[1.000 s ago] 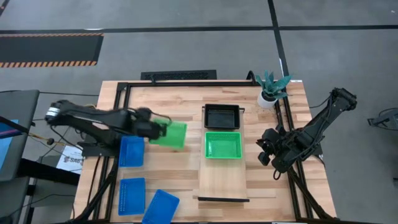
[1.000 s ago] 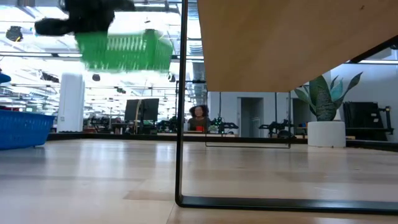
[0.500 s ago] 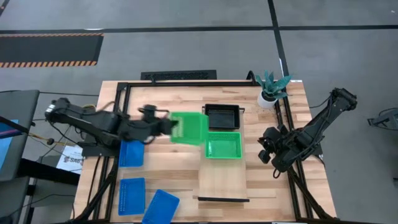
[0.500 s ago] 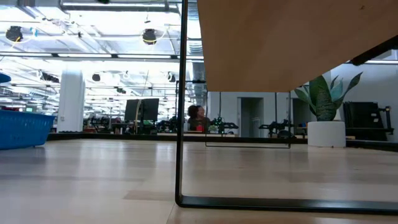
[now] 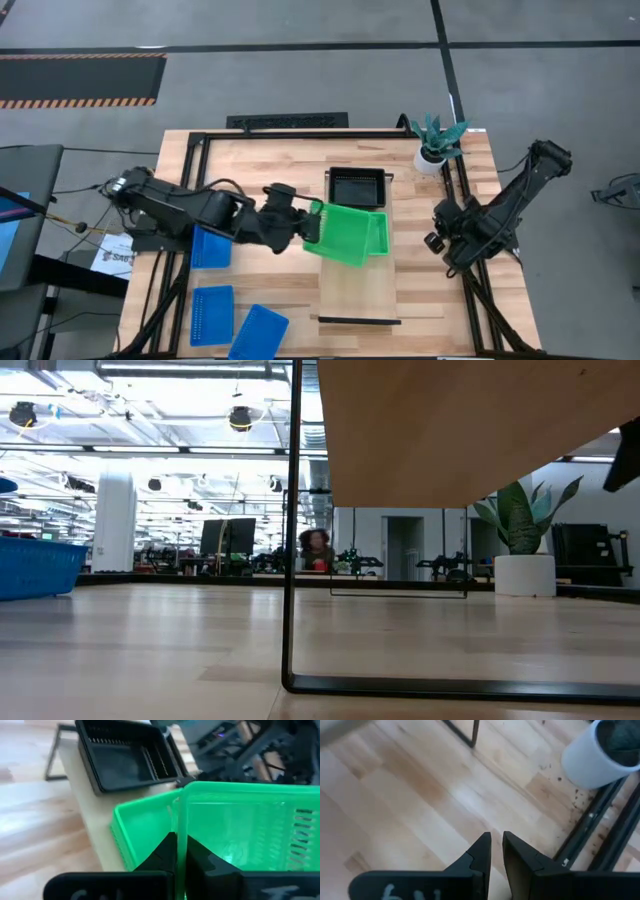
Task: Stack baskets on shelf by color
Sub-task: Stack the green bin into the stacked green bin on the shelf
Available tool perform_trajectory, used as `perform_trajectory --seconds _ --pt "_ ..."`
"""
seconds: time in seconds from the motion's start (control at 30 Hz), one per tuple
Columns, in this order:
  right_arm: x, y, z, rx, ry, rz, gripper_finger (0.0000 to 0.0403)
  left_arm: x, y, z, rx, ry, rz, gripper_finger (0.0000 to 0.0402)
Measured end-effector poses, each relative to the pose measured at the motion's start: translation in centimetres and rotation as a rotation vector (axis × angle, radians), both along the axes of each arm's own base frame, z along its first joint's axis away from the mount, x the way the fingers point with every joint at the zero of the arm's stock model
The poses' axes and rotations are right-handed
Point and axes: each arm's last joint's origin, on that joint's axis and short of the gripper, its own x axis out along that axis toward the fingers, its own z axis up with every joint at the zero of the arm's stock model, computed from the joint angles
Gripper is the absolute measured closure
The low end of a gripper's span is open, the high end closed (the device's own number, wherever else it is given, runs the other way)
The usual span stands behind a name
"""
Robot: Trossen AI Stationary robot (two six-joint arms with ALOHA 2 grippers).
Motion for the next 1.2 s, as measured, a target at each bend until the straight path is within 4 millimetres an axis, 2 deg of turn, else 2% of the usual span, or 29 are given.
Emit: perform_trajectory --seconds 0.2,0.43,0.77,0.9,1.2 --pt "-0.6 0.2 -1.6 0.001 -0.007 -0.009 0.0331 2.9 -0.2 1.0 0.018 0.031 0.081 0.0402" --pt "-1.1 0.7 -2.0 0.007 -0.015 0.028 0.0331 6.0 -0.6 -2.0 -0.070 0.133 0.070 0.0402" --pt "-1.3 0.9 -2.0 0.008 -0.020 0.054 0.0331 5.3 -0.3 -2.5 -0.071 0.162 0.188 0.0402" --pt "-1.4 1.0 -2.0 0.008 -0.021 0.058 0.0331 5.9 -0.5 -3.6 -0.098 0.199 0.185 0.0402" --pt "-1.4 1.0 -2.0 0.009 -0.023 0.057 0.0331 6.6 -0.6 -4.4 -0.106 0.212 0.188 0.0402"
